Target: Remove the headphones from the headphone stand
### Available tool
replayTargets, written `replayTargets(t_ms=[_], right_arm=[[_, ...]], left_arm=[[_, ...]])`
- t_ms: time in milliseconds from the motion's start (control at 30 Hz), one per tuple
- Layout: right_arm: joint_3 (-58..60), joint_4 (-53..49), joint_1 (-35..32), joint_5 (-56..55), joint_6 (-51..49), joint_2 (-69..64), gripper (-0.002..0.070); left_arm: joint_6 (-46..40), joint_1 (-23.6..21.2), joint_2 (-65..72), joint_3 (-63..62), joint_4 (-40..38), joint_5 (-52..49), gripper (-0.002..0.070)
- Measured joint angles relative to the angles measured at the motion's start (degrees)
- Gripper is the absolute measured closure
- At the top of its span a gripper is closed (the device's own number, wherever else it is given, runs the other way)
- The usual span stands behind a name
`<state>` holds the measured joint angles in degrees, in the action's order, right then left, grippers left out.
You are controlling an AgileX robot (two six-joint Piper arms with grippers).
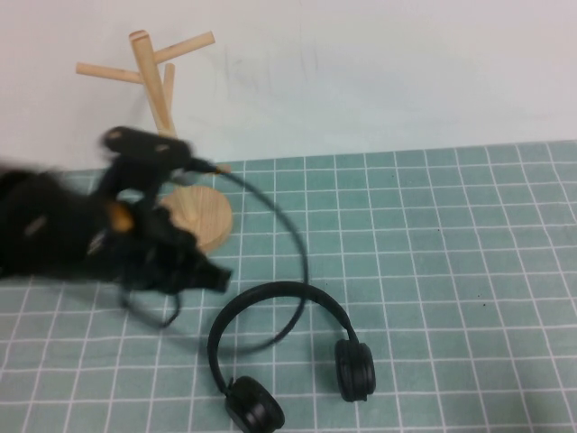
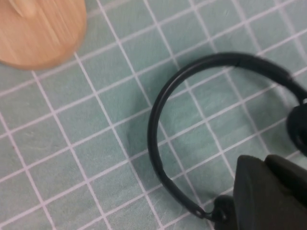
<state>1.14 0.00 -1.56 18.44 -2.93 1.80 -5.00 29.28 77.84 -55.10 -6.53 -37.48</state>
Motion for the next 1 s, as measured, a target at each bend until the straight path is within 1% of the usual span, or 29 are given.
replayTargets(t_ms=[167, 267, 433, 567, 667, 767, 933, 1000], right_arm=[[0.00, 0.00, 0.00, 0.00, 0.00, 0.00, 0.0685], [0.00, 0.00, 0.00, 0.00, 0.00, 0.00, 0.0685], [0.00, 0.00, 0.00, 0.00, 0.00, 0.00, 0.0685], [0.00, 0.00, 0.00, 0.00, 0.00, 0.00, 0.0684], [0.00, 0.00, 0.00, 0.00, 0.00, 0.00, 0.0684], [0.00, 0.00, 0.00, 0.00, 0.00, 0.00, 0.0684], [0.00, 0.00, 0.00, 0.00, 0.00, 0.00, 0.0685], [0.00, 0.00, 0.00, 0.00, 0.00, 0.00, 0.0684]], left_arm=[[0.07, 0.00, -12.11, 8.93, -0.24, 4.41, 0.0674], [0.16, 0.00, -16.03, 11.65, -0.24, 3.66, 0.0674], [0.16, 0.00, -17.64, 12.18, 0.03, 0.01, 0.0674], [0.16, 0.00, -17.64, 12.88, 1.72, 0.62, 0.0674], [0.16, 0.00, -17.97, 14.66, 2.43, 4.94, 0.0674], [-0.44, 0.00, -21.14, 18.62, 2.95, 12.71, 0.0674], [-1.19, -0.11, -31.92, 29.64, 5.55, 27.29, 0.0674], [-1.19, -1.30, -37.17, 33.77, 6.09, 31.78, 0.0674]])
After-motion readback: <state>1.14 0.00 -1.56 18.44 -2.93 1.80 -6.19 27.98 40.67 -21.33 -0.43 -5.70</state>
